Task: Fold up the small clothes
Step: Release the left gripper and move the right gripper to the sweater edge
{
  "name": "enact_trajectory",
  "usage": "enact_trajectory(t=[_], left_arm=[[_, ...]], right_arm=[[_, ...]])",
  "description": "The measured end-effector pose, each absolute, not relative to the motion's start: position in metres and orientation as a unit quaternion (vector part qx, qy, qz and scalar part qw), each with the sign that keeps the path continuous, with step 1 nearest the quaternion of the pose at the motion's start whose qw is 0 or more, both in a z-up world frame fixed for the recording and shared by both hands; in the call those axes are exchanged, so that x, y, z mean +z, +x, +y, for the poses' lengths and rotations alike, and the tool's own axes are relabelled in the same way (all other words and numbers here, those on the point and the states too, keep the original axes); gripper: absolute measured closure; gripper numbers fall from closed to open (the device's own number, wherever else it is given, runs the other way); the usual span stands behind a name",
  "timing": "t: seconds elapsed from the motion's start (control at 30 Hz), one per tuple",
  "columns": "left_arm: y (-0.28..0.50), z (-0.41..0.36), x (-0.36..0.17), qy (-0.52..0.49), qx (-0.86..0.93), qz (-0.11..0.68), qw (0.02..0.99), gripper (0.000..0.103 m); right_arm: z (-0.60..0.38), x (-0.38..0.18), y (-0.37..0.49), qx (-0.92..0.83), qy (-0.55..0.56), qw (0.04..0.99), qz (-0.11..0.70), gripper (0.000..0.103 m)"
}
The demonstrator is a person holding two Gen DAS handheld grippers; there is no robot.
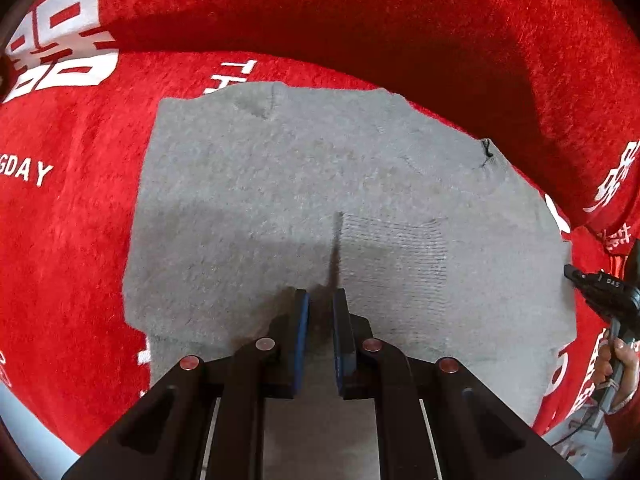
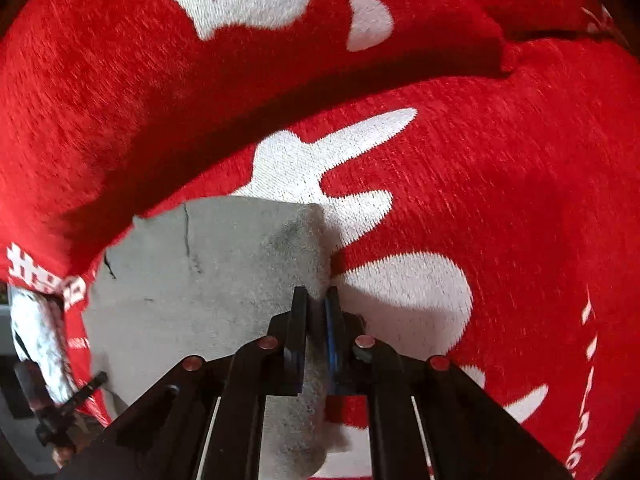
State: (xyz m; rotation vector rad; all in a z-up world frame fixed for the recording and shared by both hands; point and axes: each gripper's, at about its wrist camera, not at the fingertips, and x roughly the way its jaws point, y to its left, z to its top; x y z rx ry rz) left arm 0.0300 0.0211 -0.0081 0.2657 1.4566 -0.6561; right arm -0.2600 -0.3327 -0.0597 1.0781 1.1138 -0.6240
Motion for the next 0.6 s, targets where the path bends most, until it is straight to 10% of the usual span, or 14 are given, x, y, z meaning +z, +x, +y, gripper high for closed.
enact_trajectory(t=[0.13,0.2,0.27,0.3,0.37,0.6], left_arm=[[0.03,0.034,0.0,0.138,-0.288,0.641,0.698,0.092],[0.032,0.041,0.005,0.149,-0.282,0.636,0.703,0.092],[0.033,0.049,0.009,0.159,-0.276,0.633,0.706,0.077],[0.034,0.052,0.01,0.161,-0.272,0.632,0.708,0.037],[0.035,0.063,0.015,0.159,-0.254,0.615,0.73,0.002],[0.038,0.087,0.012,0.14,-0.243,0.625,0.729,0.002]], right_arm=[[-0.302,-0.034,-0.262,-0.256,0.502,0.682,0.466,0.072],[-0.275,-0.024,-0.255,-0.216,0.531,0.69,0.442,0.033],[-0.241,-0.022,-0.24,-0.16,0.563,0.692,0.424,0.032],[-0.225,-0.023,-0.231,-0.131,0.579,0.687,0.419,0.032],[-0.186,-0.03,-0.206,-0.084,0.607,0.677,0.408,0.032],[-0.116,-0.084,-0.148,-0.027,0.714,0.596,0.367,0.035]])
